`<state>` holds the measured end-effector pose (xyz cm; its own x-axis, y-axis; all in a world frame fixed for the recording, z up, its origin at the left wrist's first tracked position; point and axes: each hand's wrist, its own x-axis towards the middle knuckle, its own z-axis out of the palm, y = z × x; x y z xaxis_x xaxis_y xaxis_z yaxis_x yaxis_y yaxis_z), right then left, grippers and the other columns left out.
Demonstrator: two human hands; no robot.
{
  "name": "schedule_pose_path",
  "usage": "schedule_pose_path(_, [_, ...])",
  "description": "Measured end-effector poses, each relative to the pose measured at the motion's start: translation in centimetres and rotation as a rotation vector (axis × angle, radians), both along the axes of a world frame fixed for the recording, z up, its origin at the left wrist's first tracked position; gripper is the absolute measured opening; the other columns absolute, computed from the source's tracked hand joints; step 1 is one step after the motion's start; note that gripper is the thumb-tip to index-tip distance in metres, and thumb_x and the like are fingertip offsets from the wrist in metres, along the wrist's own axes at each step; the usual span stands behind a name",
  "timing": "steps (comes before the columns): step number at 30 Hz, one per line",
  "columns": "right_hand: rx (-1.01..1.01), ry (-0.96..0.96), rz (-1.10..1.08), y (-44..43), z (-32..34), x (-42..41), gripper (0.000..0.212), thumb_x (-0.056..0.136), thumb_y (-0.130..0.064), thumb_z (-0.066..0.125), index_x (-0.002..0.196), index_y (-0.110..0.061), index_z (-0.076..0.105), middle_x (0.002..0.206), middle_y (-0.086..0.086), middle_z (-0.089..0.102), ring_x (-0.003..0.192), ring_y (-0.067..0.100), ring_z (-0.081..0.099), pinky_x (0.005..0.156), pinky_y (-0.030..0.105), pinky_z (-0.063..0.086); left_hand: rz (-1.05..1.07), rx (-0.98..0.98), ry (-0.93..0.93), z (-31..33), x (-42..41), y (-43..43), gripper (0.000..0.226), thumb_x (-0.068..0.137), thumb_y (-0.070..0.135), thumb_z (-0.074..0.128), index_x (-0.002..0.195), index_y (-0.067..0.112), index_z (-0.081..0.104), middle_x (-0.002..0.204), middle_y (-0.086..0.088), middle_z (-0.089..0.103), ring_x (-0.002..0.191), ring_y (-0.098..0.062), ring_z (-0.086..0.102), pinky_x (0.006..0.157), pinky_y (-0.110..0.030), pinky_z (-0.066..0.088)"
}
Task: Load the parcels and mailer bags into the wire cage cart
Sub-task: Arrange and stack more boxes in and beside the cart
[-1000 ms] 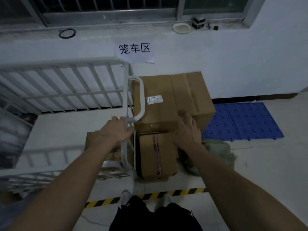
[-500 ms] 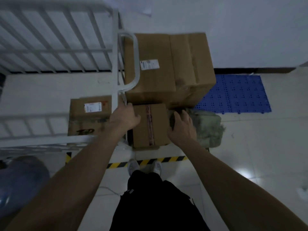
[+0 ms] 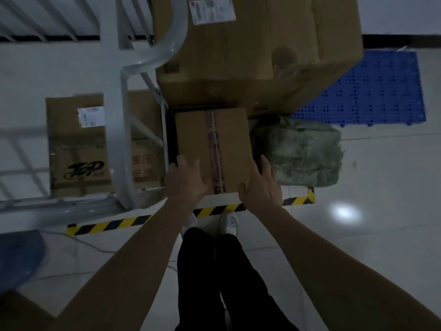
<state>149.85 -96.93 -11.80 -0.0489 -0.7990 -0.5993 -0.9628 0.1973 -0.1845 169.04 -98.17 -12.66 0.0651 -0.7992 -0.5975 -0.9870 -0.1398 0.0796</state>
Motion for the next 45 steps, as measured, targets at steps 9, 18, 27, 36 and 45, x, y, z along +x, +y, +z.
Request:
schedule_pose_path(9, [-0.087, -0.028, 0.13, -4.4, -13.8, -3.0, 0.068, 0.098, -0.043, 0.048, 0.154, -0.032, 0.012, 0.166, 0.0, 0.002, 0.151, 0.037, 0.007, 0.115, 0.058, 0.03, 0.204, -0.074, 0.076, -14.6, 0.7, -2.0, 0.079, 0.089, 0.068, 0.05, 0.155, 0.036, 0.021, 0.162, -0.019, 0.001, 0.139, -0.051, 0.025, 0.104, -0.056, 0.041])
schedule_pose_path(18, [-0.185, -0.086, 0.081, -6.1, -20.0, -1.7, 0.062, 0.099, -0.061, 0.031, 0.155, -0.037, 0.018, 0.166, -0.005, -0.006, 0.141, 0.043, 0.03, 0.095, 0.051, 0.052, 0.3, -0.199, 0.154, -19.9, -0.5, -2.0, 0.09, 0.084, 0.072, 0.051, 0.155, 0.036, 0.007, 0.144, -0.024, 0.018, 0.11, -0.045, 0.05, 0.082, -0.047, 0.053])
schedule_pose_path(27, [-0.238, -0.033, 0.028, -7.2, -20.3, -0.8, 0.076, 0.089, -0.075, 0.036, 0.154, -0.042, 0.016, 0.164, -0.002, -0.007, 0.124, 0.051, 0.039, 0.1, 0.054, 0.044, 0.343, -0.334, 0.152, -19.6, -1.2, -3.0, 0.091, 0.077, 0.081, 0.045, 0.153, 0.038, 0.02, 0.134, -0.024, 0.033, 0.097, -0.042, 0.057, 0.074, -0.044, 0.055])
schedule_pose_path(36, [-0.244, 0.047, 0.065, -5.2, -5.9, -3.7, 0.08, 0.083, -0.086, 0.025, 0.151, -0.043, 0.025, 0.164, 0.0, 0.008, 0.119, 0.048, 0.048, 0.098, 0.049, 0.044, 0.361, -0.226, 0.055, -4.5, -4.3, -1.4, 0.084, 0.084, 0.082, 0.037, 0.153, 0.041, 0.015, 0.133, -0.019, 0.034, 0.104, -0.037, 0.053, 0.08, -0.041, 0.048])
schedule_pose_path(45, [-0.334, 0.095, 0.095, -5.4, 16.1, -5.7, 0.079, 0.084, -0.083, 0.023, 0.153, -0.043, 0.023, 0.166, 0.0, 0.006, 0.117, 0.045, 0.049, 0.095, 0.047, 0.044, 0.388, -0.286, 0.053, 16.9, -7.1, -0.1, 0.082, 0.086, 0.081, 0.03, 0.155, 0.04, 0.016, 0.143, -0.021, 0.031, 0.113, -0.037, 0.054, 0.083, -0.039, 0.051])
